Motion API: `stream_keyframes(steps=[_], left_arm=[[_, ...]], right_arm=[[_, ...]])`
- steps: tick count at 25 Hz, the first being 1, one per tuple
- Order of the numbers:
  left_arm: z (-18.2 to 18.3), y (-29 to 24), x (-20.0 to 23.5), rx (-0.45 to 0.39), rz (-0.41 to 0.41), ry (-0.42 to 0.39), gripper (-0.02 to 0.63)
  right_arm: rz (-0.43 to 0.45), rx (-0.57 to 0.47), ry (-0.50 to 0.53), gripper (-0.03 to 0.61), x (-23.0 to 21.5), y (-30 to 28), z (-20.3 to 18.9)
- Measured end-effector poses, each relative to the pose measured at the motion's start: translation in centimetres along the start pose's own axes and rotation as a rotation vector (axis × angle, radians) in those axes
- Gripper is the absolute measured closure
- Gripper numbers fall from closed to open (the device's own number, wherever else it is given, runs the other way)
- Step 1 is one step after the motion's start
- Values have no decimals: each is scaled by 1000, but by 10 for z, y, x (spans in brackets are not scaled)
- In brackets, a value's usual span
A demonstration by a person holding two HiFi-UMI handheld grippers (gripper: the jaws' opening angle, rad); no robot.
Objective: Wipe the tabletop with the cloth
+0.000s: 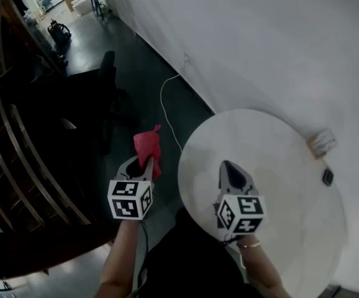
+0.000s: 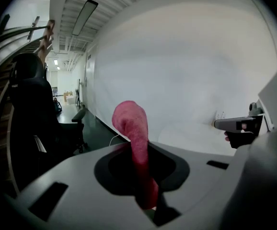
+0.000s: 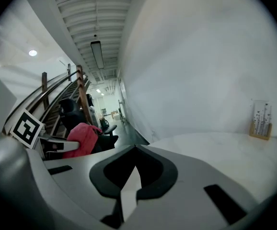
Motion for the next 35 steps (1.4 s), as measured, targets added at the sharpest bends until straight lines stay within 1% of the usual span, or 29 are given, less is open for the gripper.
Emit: stream_keyframes(steps=[6, 12, 16, 19, 26, 35], left_arm=[[23, 12, -21, -97, -23, -25, 561], [37, 21, -38, -162, -39, -47, 561], [43, 28, -47, -201, -43, -50, 561], [43, 33, -51, -213, -46, -43, 561], [41, 42, -54, -239, -44, -35, 561], [39, 45, -56, -243, -43, -37, 561]], right_arm=[[21, -55, 17, 577, 3, 11, 14], [41, -100, 39, 577, 8, 21, 25], [57, -129, 31, 577, 8, 28, 30], [67, -147, 29, 577, 7, 35, 35], [98, -188, 63, 577, 8, 45, 41], [79, -184, 56, 577, 2, 47, 36]])
Point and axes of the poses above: the fingertips, and each gripper's own axes: y backward along the fingers, x to its left, z out of its top, the point moved 2 cm from there along y, backward along the fingers, and after that the axes turned 4 degrees about -z, right-handed, at the moved point
